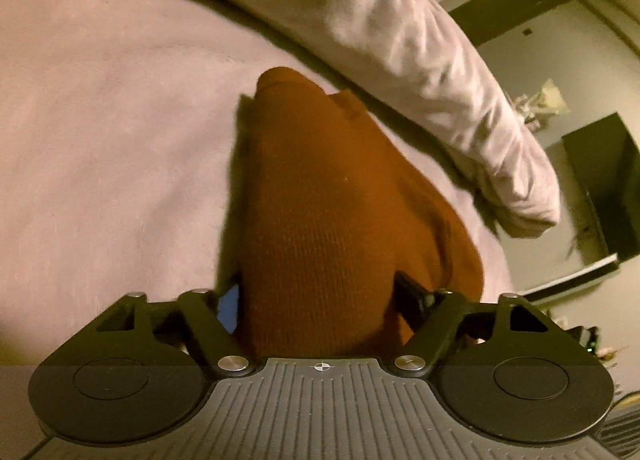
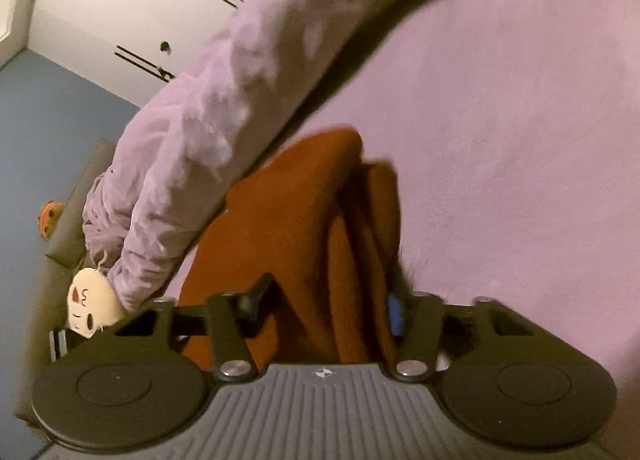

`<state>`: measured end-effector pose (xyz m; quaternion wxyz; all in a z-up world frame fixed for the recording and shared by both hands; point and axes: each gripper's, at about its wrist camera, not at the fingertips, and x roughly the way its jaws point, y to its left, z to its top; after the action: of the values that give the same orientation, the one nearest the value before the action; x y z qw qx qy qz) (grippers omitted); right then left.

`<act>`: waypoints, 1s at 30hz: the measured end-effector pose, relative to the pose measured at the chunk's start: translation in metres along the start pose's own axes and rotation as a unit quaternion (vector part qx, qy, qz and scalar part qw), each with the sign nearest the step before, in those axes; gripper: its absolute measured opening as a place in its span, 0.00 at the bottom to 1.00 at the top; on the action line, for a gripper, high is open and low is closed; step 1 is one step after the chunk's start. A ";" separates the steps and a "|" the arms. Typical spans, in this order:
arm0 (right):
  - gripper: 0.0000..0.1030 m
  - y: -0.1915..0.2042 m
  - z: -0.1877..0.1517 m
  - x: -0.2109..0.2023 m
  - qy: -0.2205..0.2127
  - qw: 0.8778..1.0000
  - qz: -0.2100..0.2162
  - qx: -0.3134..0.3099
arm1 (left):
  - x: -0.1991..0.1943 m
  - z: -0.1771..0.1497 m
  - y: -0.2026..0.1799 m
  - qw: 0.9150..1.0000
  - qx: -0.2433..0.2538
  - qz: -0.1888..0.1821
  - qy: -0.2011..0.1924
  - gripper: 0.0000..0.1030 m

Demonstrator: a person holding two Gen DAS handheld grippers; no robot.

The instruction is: Fold small clothes

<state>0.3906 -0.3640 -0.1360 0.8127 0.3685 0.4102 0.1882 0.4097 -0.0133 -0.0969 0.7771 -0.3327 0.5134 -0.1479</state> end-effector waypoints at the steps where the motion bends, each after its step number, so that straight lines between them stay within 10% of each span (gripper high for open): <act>1: 0.47 0.002 -0.001 0.002 -0.002 1.000 -0.003 -0.006 | -0.001 0.001 -0.001 1.000 0.002 0.005 -0.001 0.68; 11: 0.32 0.059 -0.012 -0.011 -0.017 0.998 0.019 -0.050 | -0.062 -0.009 -0.030 0.999 0.020 0.029 -0.025 0.50; 17: 0.31 0.095 -0.047 -0.007 0.024 0.995 0.057 -0.077 | -0.113 -0.024 -0.027 0.988 0.059 0.142 -0.024 0.55; 22: 0.37 0.114 -0.086 -0.006 0.006 0.991 -0.018 -0.136 | -0.122 -0.040 -0.018 0.966 0.098 0.238 -0.033 0.71; 26: 0.42 0.150 -0.104 -0.027 -0.079 0.955 -0.137 -0.250 | -0.130 -0.047 -0.034 0.951 0.133 0.272 -0.067 0.75; 30: 0.42 0.185 -0.116 -0.028 -0.105 0.927 -0.150 -0.328 | -0.119 -0.057 -0.041 0.950 0.140 0.270 -0.074 0.75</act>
<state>0.2804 -0.2076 -0.0271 0.9454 0.0329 0.2880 0.1489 0.3127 0.0036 -0.0007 0.8626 -0.0793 0.4991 0.0222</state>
